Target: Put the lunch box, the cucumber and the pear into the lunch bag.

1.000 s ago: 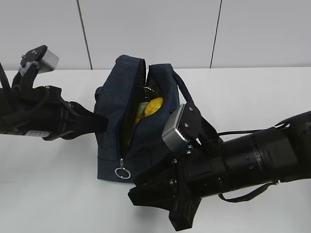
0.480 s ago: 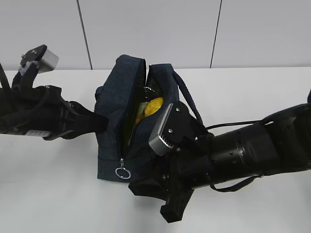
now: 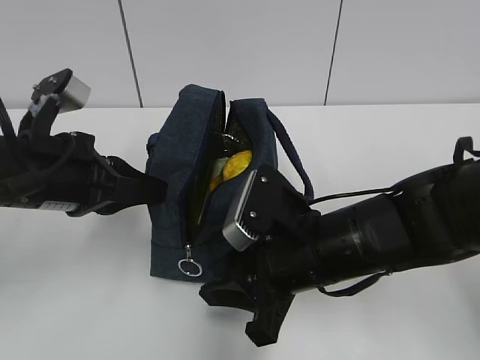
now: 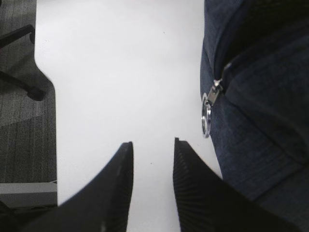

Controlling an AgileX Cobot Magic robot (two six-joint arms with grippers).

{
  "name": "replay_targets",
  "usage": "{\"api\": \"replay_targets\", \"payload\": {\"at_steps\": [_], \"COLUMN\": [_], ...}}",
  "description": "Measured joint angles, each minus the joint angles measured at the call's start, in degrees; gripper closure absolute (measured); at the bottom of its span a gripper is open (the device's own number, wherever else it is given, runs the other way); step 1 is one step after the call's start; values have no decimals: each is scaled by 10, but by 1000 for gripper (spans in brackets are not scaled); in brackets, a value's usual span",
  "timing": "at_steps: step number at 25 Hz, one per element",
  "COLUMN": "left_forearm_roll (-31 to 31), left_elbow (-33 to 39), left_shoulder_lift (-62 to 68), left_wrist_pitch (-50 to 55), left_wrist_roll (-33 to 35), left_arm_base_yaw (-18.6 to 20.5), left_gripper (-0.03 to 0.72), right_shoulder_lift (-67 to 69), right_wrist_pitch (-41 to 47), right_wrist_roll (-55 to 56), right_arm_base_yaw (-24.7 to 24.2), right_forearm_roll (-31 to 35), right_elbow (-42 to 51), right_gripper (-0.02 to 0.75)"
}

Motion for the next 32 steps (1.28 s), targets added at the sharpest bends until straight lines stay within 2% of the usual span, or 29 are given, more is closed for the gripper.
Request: {"api": "replay_targets", "payload": {"at_steps": [9, 15, 32], "left_forearm_roll": [-6, -8, -9], "left_elbow": [0, 0, 0], "left_shoulder_lift": [0, 0, 0], "left_wrist_pitch": [0, 1, 3], "left_wrist_roll": [0, 1, 3], "left_arm_base_yaw": [0, 0, 0], "left_gripper": [682, 682, 682], "right_shoulder_lift": [34, 40, 51], "right_wrist_pitch": [-12, -50, -53], "right_wrist_roll": [-8, -12, -21], "right_arm_base_yaw": [0, 0, 0], "right_forearm_roll": [1, 1, 1], "right_elbow": [-35, -45, -55], "right_gripper": [503, 503, 503]}}
